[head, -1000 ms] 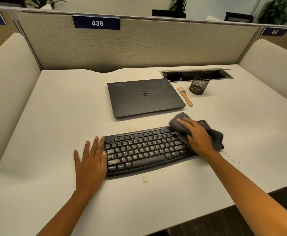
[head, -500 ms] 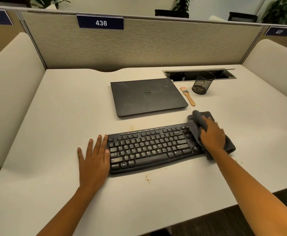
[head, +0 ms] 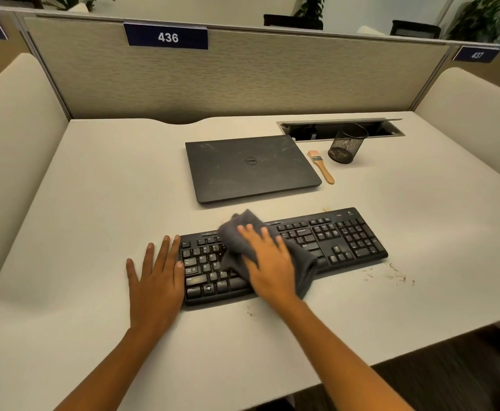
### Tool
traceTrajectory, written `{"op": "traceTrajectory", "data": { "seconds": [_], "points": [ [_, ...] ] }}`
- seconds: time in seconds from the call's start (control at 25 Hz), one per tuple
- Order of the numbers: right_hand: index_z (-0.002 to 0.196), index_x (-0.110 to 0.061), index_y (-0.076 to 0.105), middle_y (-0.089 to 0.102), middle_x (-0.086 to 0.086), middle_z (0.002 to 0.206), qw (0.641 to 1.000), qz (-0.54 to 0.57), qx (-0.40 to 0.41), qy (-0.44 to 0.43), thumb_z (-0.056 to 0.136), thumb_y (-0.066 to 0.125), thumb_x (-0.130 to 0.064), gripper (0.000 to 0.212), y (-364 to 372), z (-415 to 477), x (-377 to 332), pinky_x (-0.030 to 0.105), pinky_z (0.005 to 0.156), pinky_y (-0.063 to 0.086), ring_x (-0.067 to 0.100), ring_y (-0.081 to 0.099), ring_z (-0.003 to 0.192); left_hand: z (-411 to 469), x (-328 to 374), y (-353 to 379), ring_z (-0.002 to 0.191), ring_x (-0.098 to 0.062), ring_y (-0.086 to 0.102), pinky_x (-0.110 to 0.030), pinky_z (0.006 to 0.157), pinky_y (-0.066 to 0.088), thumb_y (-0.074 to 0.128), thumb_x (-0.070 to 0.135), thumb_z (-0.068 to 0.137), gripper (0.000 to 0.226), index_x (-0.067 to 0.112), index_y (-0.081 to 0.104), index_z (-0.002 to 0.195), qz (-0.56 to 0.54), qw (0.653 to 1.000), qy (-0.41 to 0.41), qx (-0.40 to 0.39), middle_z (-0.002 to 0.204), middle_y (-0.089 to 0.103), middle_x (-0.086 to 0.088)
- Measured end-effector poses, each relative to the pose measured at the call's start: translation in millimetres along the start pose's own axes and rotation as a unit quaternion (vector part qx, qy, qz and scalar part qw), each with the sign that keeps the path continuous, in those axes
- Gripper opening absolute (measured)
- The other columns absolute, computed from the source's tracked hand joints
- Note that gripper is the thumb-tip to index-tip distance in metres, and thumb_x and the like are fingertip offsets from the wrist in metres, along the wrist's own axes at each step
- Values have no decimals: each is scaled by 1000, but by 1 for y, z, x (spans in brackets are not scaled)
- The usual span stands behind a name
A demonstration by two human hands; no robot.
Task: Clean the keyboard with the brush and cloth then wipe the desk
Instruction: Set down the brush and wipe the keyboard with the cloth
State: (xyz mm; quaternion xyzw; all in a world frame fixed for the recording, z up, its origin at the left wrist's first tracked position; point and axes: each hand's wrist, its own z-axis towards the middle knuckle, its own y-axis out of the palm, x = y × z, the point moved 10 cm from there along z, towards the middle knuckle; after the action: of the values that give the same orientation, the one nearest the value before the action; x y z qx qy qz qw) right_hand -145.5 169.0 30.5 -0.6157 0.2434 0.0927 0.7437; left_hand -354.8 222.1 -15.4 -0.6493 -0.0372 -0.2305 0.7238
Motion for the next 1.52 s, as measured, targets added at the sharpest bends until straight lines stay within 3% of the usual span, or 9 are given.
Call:
{"op": "traceTrajectory", "data": {
  "seconds": [0.16, 0.32, 0.48, 0.6, 0.84, 1.04, 1.24, 1.4, 1.52],
  "points": [
    [150, -39, 23, 23, -12, 158, 990, -32, -40, -135, 97, 40, -39, 56, 34, -20, -50, 38, 120, -1, 14, 11, 148, 0, 1, 2, 150, -22, 15, -55, 117, 4, 0, 46, 97, 63, 29, 14, 156, 19, 1000, 13, 1, 161, 22, 5],
    [149, -40, 25, 27, -14, 156, 986, -63, -30, -149, 91, 48, -32, 63, 7, -20, -1, 38, 120, 9, 9, 18, 146, -1, 0, 0, 150, -19, 12, -50, 118, -1, 0, 48, 96, 63, 31, 11, 156, 3, 1000, 8, 5, 161, 20, 7],
    [146, -40, 26, 32, -13, 153, 998, -58, 20, -32, 92, 41, -32, 56, -43, -15, 85, 43, 121, 10, 10, 21, 145, -1, 0, 0, 150, -20, 13, -51, 118, -2, 0, 47, 96, 62, 30, 10, 155, 3, 1000, 13, 5, 161, 20, 5],
    [145, -33, 34, 39, -3, 151, 991, -41, 86, 98, 92, 53, -22, 58, -81, -8, 144, 47, 120, 10, 20, 25, 144, -1, 0, 1, 149, -23, 18, -53, 118, 3, 4, 45, 98, 61, 29, 14, 156, 15, 1000, 14, 8, 160, 24, 3],
    [145, -28, 39, 38, 7, 151, 971, 0, 117, 209, 91, 59, -20, 58, -69, -8, 138, 49, 115, 28, 32, 29, 141, 0, 0, 2, 149, -24, 19, -54, 117, 3, 6, 44, 98, 60, 29, 16, 155, 15, 1000, 15, 10, 160, 25, 3],
    [143, -30, 42, 51, 4, 142, 987, 67, 76, 121, 92, 57, -23, 53, -31, -11, 88, 47, 105, 43, 28, 46, 131, 1, 0, 3, 149, -24, 18, -55, 118, 4, 4, 45, 98, 61, 29, 15, 155, 18, 1000, 15, 9, 160, 24, 3],
    [146, -26, 39, 43, 0, 149, 994, 88, 45, 47, 93, 57, -19, 57, -5, -12, 21, 33, 116, 29, 19, 36, 139, 1, -2, 4, 150, -22, 14, -53, 118, 2, 0, 46, 97, 62, 30, 12, 156, 16, 1000, 11, 8, 161, 20, 5],
    [145, -23, 40, 44, -2, 148, 990, 106, -9, -89, 89, 56, -13, 59, 12, -20, -32, 30, 119, 21, 15, 35, 139, 0, -1, 7, 149, -26, 18, -57, 117, 6, -1, 46, 99, 62, 26, 16, 156, 24, 999, 26, 0, 161, 24, 1],
    [144, -27, 41, 44, -9, 147, 981, 71, -61, -168, 83, 62, -11, 67, 7, -34, -28, 18, 118, 11, 7, 34, 138, 0, -3, 5, 149, -24, 16, -55, 117, 6, 0, 45, 99, 60, 28, 13, 156, 36, 999, 24, 4, 161, 22, 4]
  ]
}}
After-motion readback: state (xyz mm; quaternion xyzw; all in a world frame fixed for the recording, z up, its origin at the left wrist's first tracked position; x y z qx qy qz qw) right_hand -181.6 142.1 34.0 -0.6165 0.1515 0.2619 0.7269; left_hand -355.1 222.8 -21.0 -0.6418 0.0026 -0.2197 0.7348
